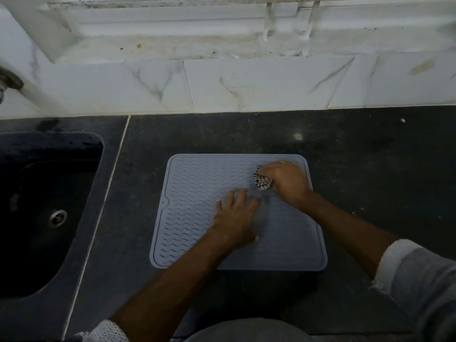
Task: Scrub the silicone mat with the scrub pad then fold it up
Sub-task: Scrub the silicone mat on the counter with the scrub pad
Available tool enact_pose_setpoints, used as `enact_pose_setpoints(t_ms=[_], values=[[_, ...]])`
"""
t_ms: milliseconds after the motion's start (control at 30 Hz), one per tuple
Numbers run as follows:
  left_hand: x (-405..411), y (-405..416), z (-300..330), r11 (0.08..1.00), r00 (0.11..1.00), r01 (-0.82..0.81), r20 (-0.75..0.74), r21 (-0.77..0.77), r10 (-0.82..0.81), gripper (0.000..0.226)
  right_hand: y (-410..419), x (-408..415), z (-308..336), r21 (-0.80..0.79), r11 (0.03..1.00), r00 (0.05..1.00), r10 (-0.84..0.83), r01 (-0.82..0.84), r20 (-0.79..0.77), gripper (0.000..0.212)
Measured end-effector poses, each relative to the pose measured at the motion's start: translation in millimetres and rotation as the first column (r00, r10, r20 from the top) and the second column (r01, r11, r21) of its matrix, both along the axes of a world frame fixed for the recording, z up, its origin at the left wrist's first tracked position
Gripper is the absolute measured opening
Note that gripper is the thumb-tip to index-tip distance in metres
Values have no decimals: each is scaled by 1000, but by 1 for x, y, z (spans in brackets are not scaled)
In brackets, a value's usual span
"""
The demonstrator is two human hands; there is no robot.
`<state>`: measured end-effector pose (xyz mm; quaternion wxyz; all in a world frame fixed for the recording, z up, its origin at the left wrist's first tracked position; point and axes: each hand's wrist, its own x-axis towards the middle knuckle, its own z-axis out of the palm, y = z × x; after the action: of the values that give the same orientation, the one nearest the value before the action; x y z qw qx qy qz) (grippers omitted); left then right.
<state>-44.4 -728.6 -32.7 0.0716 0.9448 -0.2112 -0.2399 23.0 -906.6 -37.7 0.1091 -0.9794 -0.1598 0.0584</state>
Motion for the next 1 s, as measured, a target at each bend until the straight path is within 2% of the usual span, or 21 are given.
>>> enact_pose_setpoints(t_ms=[100,233,400,533,667,800,1000], values=[[0,-12,-4,999,998,28,-63,42,-25,107,22,8,2,-41,999,1000,8,-7,23,45],[-3,-12,-12,992,992,56,-116,109,-43,116,43,8,-12,-93,985,988,150,-147,26,48],[-2,-9,-12,996,989,40,-145,76,-28,112,2,-4,-20,-76,981,981,182,-176,70,47],[-3,-8,-10,998,989,25,-149,52,-17,112,-43,-7,-16,-112,977,983,185,-182,20,46],[-2,-11,-8,997,985,27,-170,79,-13,113,-22,-3,-10,-73,989,984,139,-131,110,40],[-1,-13,-7,994,984,35,-176,99,-17,114,12,-3,-19,-95,974,970,214,-204,113,44],[-2,-10,-10,996,988,36,-151,80,-23,112,-43,-20,-17,-84,974,958,224,-212,179,49]])
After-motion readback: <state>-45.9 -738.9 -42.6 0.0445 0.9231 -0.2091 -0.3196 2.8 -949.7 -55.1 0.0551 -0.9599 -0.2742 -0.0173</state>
